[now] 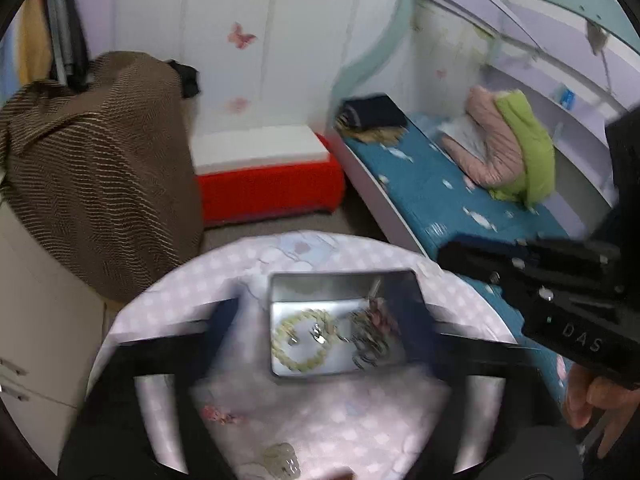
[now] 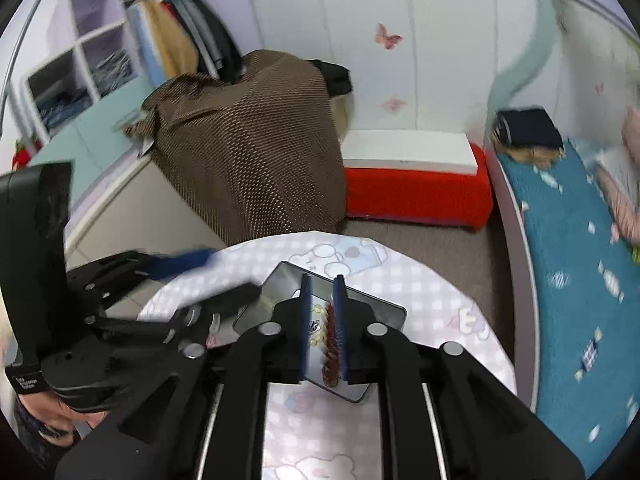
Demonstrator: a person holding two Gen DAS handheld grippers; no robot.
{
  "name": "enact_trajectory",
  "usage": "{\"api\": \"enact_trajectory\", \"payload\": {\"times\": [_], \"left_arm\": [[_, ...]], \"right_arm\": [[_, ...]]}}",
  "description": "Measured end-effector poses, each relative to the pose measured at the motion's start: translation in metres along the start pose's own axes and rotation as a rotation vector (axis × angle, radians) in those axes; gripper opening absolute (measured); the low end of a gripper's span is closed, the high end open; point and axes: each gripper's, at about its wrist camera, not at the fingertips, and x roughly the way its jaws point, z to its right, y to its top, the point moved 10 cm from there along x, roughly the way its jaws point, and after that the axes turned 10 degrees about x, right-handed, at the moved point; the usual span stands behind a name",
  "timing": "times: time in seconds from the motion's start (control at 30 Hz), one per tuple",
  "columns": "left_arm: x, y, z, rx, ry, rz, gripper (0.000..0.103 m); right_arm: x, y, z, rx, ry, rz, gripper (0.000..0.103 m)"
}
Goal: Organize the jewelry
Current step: 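Carry the gold earring and red bracelet into the grey box and open both tools, then move both tools back over the table toward the jade pendant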
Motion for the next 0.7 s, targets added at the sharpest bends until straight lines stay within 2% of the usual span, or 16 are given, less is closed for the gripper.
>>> {"api": "enact_trajectory", "payload": {"times": [0.07, 0.1, 0.17, 0.2, 0.4, 0.7], "left_arm": [[-0.002, -0.002, -0.004, -0.009, 0.002, 0.005, 0.093], [-0.004, -0.003, -0.007, -0.017, 0.000, 0.006, 0.093], [-0.009, -0.006, -0.014, -0.023, 0.020, 0.009, 0.093], [-0.012, -0.008, -0.019, -0.024, 0.039, 0.010, 0.095], [-0.041, -0.020, -0.040, -0.061, 0.095, 0.049, 0.096], [-0.096, -0.051, -0.067, -0.090, 0.185, 0.110, 0.096]], "right_arm": [[-0.001, -0.001, 0.008, 0.022, -0.015, 0.012, 0.051], [-0.003, 0.000, 0.012, 0.036, -0.023, 0.022, 0.059], [-0.010, 0.000, 0.017, 0.072, -0.009, 0.050, 0.092], [-0.013, 0.001, 0.020, 0.084, -0.001, 0.065, 0.096], [-0.033, 0.001, 0.020, 0.112, 0.010, 0.113, 0.096], [-0.051, -0.016, -0.011, 0.045, -0.006, 0.156, 0.096]]}}
